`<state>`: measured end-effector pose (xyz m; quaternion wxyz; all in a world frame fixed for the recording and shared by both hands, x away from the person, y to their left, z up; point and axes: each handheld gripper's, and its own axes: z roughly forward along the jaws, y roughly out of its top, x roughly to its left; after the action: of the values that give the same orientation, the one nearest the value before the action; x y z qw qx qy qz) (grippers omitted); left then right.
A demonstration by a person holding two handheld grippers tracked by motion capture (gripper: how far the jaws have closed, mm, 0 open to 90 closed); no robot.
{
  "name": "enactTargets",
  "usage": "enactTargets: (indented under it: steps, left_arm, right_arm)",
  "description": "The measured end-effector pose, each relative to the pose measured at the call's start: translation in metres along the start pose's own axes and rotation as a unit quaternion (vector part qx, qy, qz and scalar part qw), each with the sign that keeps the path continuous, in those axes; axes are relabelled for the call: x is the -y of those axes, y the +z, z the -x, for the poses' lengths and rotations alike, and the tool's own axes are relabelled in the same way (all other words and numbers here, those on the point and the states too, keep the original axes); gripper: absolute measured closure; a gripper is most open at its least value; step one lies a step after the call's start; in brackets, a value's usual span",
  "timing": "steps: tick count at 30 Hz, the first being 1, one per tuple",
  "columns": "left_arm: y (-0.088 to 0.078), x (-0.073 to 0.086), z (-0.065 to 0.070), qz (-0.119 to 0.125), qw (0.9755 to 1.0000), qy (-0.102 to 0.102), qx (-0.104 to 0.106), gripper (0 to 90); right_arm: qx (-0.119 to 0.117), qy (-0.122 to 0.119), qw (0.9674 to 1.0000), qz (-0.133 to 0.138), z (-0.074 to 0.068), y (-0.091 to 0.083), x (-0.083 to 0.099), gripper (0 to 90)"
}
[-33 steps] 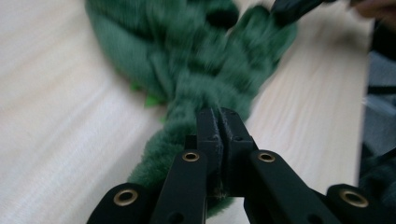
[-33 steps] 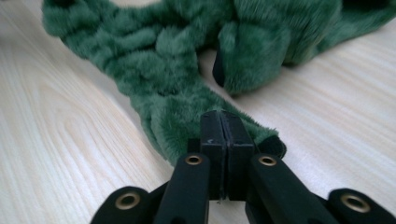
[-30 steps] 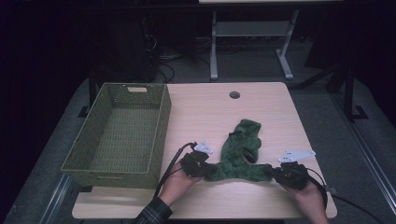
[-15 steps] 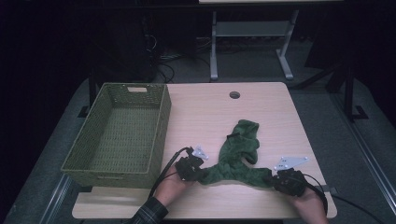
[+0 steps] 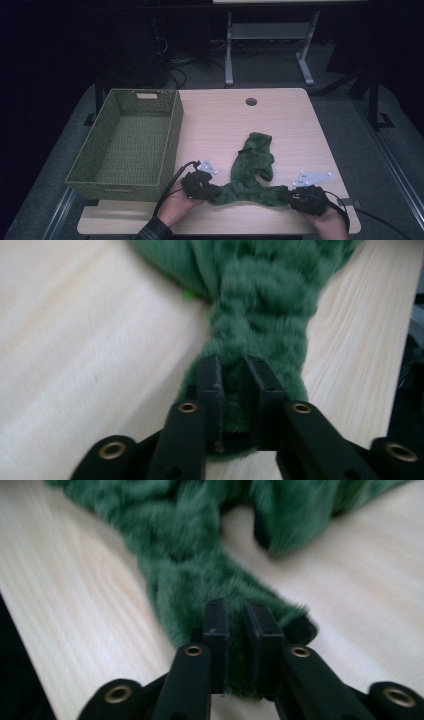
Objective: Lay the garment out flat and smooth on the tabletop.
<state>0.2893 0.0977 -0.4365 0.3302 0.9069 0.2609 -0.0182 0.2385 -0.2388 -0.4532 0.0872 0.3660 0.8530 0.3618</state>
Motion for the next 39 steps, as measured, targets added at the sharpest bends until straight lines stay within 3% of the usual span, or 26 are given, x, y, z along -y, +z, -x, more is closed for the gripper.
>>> enactTargets:
  steps: [5,13,19,24,31,36,39]
  left_arm:
    - [-0.004,-0.022,-0.005,0.020,0.9997,0.015,0.001,70.9]
    - [0.006,-0.066,-0.023,0.054,0.9978,0.038,-0.009,63.9]
    - [0.019,-0.094,-0.036,0.055,0.9962,0.066,-0.016,59.5]
    - [0.039,-0.111,-0.046,0.054,0.9962,0.068,-0.007,58.1]
    - [0.064,-0.116,-0.055,0.038,0.9979,0.052,0.007,57.0]
    - [0.066,-0.112,-0.051,0.021,0.9975,0.067,0.000,79.3]
    - [0.055,-0.109,-0.047,0.037,0.9970,0.067,-0.008,82.4]
  right_arm:
    - [0.013,0.016,0.9997,0.010,0.008,0.003,-0.008,71.7]
    - [0.021,0.024,0.9993,0.016,0.015,0.005,-0.011,66.3]
    - [0.023,0.027,0.9992,0.017,0.018,0.006,-0.010,65.1]
    - [0.023,0.031,0.9992,0.011,0.014,0.006,-0.009,64.9]
    - [0.021,0.025,0.9994,0.008,0.011,0.009,-0.008,64.4]
    - [0.020,0.026,0.9994,0.005,0.010,0.009,-0.007,64.0]
    - [0.023,0.028,0.9993,0.006,0.009,0.009,-0.008,63.6]
